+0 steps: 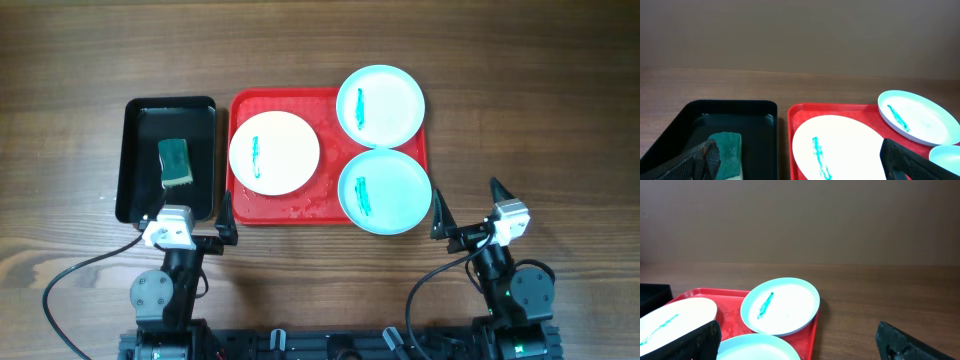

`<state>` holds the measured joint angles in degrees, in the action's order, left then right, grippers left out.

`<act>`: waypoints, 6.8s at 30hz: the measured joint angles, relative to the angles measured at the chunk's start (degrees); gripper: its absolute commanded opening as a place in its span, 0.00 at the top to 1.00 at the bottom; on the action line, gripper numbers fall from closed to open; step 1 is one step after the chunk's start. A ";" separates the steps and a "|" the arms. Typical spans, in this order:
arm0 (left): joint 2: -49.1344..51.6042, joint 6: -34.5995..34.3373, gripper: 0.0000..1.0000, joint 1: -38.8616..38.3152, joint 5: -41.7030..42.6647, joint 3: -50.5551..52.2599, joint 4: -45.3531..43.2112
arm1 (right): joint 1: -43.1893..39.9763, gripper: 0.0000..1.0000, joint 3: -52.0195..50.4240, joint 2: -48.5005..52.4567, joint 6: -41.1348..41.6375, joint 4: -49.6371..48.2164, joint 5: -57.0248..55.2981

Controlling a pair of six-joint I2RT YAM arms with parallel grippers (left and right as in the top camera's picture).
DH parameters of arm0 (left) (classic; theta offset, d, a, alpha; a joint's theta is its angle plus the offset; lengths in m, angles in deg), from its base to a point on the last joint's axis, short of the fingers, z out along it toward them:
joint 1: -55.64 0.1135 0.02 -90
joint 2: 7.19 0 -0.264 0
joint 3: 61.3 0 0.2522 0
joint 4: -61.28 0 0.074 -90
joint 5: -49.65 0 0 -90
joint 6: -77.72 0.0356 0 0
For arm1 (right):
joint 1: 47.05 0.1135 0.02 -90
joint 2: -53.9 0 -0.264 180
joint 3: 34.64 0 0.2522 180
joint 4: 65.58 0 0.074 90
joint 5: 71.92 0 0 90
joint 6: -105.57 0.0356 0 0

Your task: Clean dirty plates on tray and stack at the side

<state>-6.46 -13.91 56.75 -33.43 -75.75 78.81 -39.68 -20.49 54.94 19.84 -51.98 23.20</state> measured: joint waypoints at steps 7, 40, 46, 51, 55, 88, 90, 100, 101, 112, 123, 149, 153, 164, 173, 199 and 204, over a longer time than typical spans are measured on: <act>0.00 0.00 0.00 0.00 0.00 0.00 0.00 | 0.00 0.00 0.00 0.00 0.00 0.00 0.00; 0.00 0.00 0.00 0.00 0.00 0.00 0.00 | 0.00 0.00 0.00 0.00 0.00 0.00 0.02; 0.00 0.00 0.00 0.00 0.00 0.00 0.00 | 0.00 0.00 0.00 0.00 -0.02 0.00 0.00; 0.00 0.00 0.00 0.00 0.24 0.00 -0.11 | 0.00 0.00 0.00 0.00 -0.02 0.00 0.00; 0.00 0.00 0.00 0.00 2.54 0.00 -0.35 | 0.00 0.00 0.00 0.00 0.42 0.00 0.00; 42.21 -4.74 0.00 0.00 5.01 -53.33 37.55 | -0.04 0.00 36.09 35.17 1.68 13.42 13.35; 48.61 -4.74 0.00 0.00 4.98 -60.39 44.68 | -0.04 0.00 42.77 41.99 1.68 20.50 14.43; 74.10 -4.72 0.00 0.00 4.72 -83.17 63.34 | -0.07 0.00 69.24 66.95 0.28 42.49 20.06; 75.12 -4.72 0.00 0.00 4.72 -83.17 63.41 | -0.07 0.00 69.42 67.54 0.20 42.32 20.52; 80.00 -4.94 0.05 0.00 4.24 -83.17 63.04 | 2.73 0.14 69.53 79.17 6.25 32.89 22.25; 80.04 -18.18 0.03 0.02 -5.92 -83.19 63.21 | 18.86 0.34 69.53 91.43 16.46 23.65 12.52; 94.79 -18.80 0.00 10.12 -13.11 -83.23 58.05 | 24.11 0.96 69.88 116.37 16.37 8.22 7.06; 95.43 -18.64 0.15 10.12 -13.11 -83.23 57.64 | 24.15 0.96 69.92 116.41 17.40 8.57 6.80; 108.13 -7.61 0.78 10.12 -9.35 -83.17 57.00 | 24.15 0.96 69.96 116.41 17.59 8.74 6.82; 111.84 -0.68 0.74 10.12 -4.83 -83.14 56.22 | 24.15 0.96 70.07 116.41 17.59 9.14 6.84; 112.74 2.16 0.96 10.12 -7.78 -74.69 43.95 | 24.15 0.96 70.07 116.41 17.59 9.20 6.84; 111.86 0.39 0.96 10.12 -7.67 -78.34 51.17 | 24.11 0.96 70.12 116.41 17.59 9.31 6.97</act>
<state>105.41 -13.51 66.87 -41.10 -154.09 129.97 -15.57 49.63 171.35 37.43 -42.67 30.17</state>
